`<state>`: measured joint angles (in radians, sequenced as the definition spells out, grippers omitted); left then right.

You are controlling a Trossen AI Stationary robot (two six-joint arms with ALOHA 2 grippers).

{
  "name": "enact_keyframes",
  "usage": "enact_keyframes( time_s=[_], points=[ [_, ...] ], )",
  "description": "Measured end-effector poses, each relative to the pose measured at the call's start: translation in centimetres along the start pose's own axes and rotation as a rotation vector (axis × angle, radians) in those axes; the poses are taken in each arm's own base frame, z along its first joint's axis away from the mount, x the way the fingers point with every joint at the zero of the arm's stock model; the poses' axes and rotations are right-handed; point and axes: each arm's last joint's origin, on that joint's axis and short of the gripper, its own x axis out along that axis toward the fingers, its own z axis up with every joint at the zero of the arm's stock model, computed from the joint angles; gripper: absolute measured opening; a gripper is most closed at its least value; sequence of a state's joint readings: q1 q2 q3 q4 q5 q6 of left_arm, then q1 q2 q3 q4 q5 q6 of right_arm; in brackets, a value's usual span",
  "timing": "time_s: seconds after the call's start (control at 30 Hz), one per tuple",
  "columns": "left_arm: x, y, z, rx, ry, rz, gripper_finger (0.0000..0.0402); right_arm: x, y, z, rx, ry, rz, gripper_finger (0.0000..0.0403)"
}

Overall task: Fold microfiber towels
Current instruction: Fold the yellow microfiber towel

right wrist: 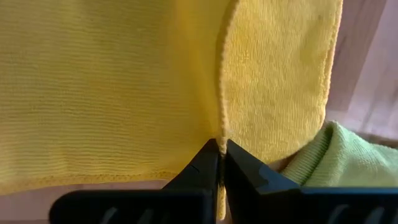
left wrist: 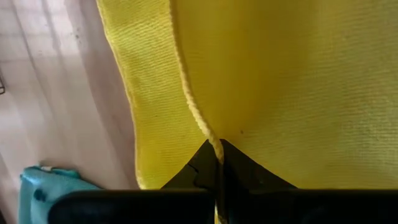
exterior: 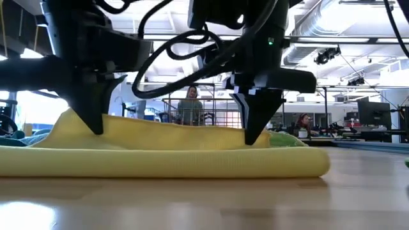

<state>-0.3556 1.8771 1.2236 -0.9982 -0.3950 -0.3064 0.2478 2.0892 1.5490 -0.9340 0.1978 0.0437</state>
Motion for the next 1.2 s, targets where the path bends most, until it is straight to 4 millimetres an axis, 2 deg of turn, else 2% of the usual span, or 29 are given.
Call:
enact_keyframes(
  time_s=[0.27, 0.53, 0.9, 1.2],
  points=[
    [0.1, 0.4, -0.1, 0.041, 0.021, 0.023, 0.0000, 0.0, 0.0, -0.3, -0.036, 0.033, -0.014, 0.0012],
    [0.1, 0.7, -0.3, 0.053, 0.029, 0.094, 0.0000, 0.2, -1.6, -0.3, -0.032, 0.039, -0.140, 0.0012],
    [0.1, 1.4, -0.7, 0.052, 0.060, 0.178, 0.0000, 0.5, -3.4, -0.1, 0.022, 0.017, -0.142, 0.0012],
    [0.5, 2.4, -0.5, 0.023, 0.074, 0.185, 0.0000, 0.5, -3.7, 0.1, 0.016, 0.003, -0.142, 0.0012]
  ],
)
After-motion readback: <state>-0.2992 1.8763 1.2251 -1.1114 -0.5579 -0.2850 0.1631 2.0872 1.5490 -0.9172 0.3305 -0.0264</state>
